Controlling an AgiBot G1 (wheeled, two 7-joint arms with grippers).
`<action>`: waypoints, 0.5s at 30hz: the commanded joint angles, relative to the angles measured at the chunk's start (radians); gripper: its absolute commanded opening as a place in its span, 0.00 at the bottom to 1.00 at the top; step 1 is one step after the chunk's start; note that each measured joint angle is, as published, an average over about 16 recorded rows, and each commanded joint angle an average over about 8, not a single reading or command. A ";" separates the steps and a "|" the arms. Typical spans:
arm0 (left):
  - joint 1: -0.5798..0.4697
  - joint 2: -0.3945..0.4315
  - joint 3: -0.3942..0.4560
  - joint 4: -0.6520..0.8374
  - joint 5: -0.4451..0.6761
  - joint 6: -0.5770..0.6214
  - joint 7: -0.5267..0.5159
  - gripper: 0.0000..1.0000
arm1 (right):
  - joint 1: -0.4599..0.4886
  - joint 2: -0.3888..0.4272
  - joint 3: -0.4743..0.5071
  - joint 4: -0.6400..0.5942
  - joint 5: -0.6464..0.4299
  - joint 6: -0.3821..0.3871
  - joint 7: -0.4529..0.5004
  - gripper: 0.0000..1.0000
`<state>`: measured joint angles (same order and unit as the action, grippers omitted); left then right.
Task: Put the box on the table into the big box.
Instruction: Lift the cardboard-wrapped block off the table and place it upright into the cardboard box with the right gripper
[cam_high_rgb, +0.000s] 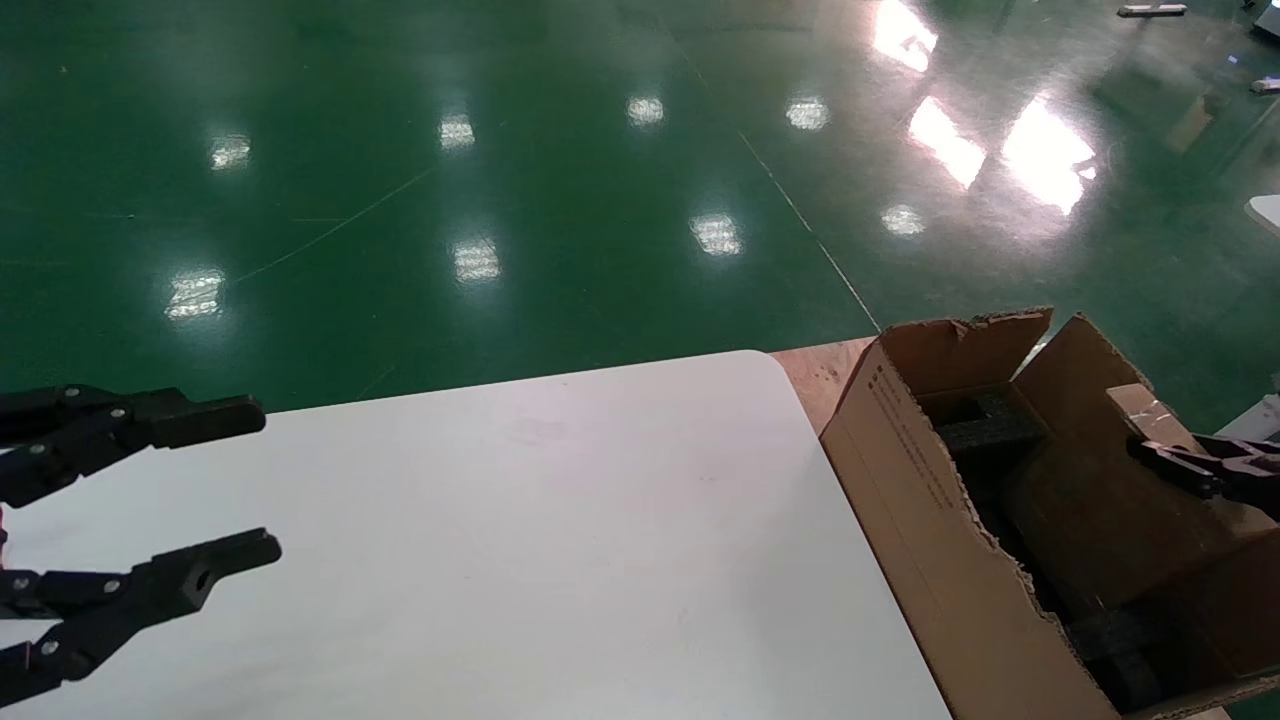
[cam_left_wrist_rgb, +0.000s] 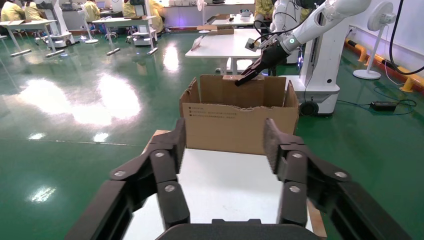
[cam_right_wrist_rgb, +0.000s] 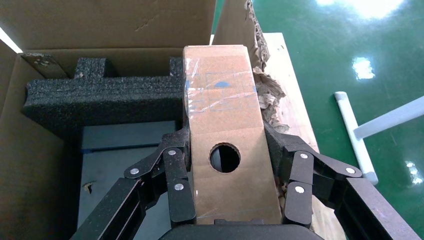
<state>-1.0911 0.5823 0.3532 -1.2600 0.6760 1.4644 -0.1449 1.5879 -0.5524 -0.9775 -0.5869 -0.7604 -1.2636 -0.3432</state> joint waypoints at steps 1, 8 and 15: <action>0.000 0.000 0.000 0.000 0.000 0.000 0.000 1.00 | -0.004 0.000 0.001 0.007 -0.002 0.001 0.005 0.60; 0.000 0.000 0.000 0.000 0.000 0.000 0.000 1.00 | -0.009 0.002 0.000 0.019 -0.006 0.002 0.004 1.00; 0.000 0.000 0.000 0.000 0.000 0.000 0.000 1.00 | -0.008 0.002 0.000 0.015 -0.006 0.003 0.004 1.00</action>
<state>-1.0909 0.5823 0.3532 -1.2598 0.6759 1.4642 -0.1448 1.5799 -0.5500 -0.9779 -0.5719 -0.7660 -1.2615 -0.3393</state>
